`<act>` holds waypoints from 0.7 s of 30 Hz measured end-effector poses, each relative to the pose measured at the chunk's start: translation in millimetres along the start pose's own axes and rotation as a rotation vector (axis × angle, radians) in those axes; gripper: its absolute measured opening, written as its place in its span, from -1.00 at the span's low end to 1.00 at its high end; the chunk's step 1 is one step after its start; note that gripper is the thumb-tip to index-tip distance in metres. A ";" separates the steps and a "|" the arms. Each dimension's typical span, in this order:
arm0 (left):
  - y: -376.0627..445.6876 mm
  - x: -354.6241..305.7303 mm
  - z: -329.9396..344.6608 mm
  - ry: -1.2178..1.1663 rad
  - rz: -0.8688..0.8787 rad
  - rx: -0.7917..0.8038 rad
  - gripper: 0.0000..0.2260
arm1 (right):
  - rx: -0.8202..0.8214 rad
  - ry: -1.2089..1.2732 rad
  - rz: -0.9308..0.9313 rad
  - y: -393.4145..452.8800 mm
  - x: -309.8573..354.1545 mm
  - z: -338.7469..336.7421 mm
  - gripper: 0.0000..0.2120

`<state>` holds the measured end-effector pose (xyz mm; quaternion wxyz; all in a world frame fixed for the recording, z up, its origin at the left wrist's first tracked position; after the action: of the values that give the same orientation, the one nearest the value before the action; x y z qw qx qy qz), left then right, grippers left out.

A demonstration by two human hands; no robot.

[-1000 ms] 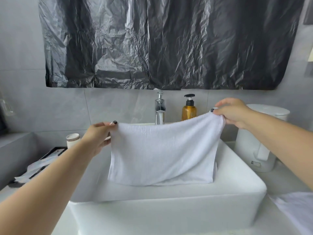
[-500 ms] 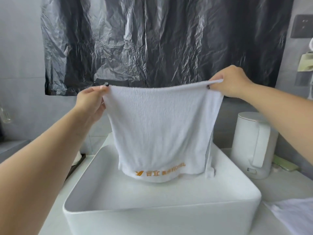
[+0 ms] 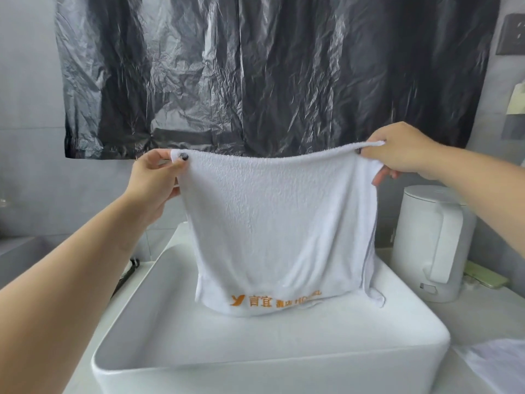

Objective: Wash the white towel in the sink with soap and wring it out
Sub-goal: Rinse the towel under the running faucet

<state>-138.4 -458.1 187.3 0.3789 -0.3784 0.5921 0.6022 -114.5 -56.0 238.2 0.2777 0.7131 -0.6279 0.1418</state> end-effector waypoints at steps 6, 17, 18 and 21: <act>7.6 -25.3 5.1 -0.165 0.159 -0.087 -0.93 | -0.182 0.264 -0.018 2.1 15.9 -5.8 -0.88; -9.0 -39.0 30.6 -0.378 0.238 -0.061 -0.90 | -0.532 0.235 -0.045 -16.8 38.9 -35.9 -0.73; -10.9 -40.4 35.6 -0.364 0.235 -0.040 -0.90 | -0.548 0.257 -0.049 -18.7 37.5 -38.1 -0.74; -14.2 -36.9 46.5 -0.268 0.179 0.054 -0.86 | -0.443 0.326 -0.032 -18.9 24.6 -31.1 -0.90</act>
<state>-110.2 -411.7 215.2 0.4095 -0.2298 0.5836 0.6625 -87.3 -57.2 272.7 0.5267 0.6124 -0.5793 0.1095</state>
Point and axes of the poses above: each hand's wrist, its own y-axis towards the middle knuckle, its own z-axis out of the palm, x = y × z, the point moved 5 cm from there along y, towards the middle knuckle, and after that the axes turned 15 degrees about x, right-handed, at the moved point
